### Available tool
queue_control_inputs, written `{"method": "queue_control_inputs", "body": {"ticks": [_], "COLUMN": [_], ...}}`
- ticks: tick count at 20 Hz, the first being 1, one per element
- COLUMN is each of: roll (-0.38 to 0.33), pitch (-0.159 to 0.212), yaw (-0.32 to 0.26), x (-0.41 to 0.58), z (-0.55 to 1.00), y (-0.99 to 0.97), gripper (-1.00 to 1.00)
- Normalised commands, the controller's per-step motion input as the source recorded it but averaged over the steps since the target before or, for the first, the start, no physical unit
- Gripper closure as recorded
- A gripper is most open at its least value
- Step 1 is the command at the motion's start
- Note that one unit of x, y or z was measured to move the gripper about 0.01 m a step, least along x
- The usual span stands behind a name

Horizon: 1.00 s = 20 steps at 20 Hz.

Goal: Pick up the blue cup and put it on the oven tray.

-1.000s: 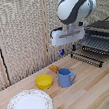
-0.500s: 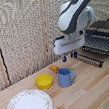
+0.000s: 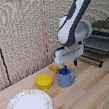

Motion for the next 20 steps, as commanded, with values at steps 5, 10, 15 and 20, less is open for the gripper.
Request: {"method": "queue_control_inputs", "body": {"ticks": [5,10,15,20], "roll": [-0.06,-0.093,-0.046,-0.07], "pitch": [-0.002,0.001,-0.001,0.0], "yaw": [0.159,0.145,0.026,0.002], "x": [0.051,0.107,0.03,0.018], "z": [-0.28,-0.19,-0.15,-0.04], "y": [-0.05,0.13,0.18,0.28], "gripper": [-1.0,1.0,1.0,1.0]}}
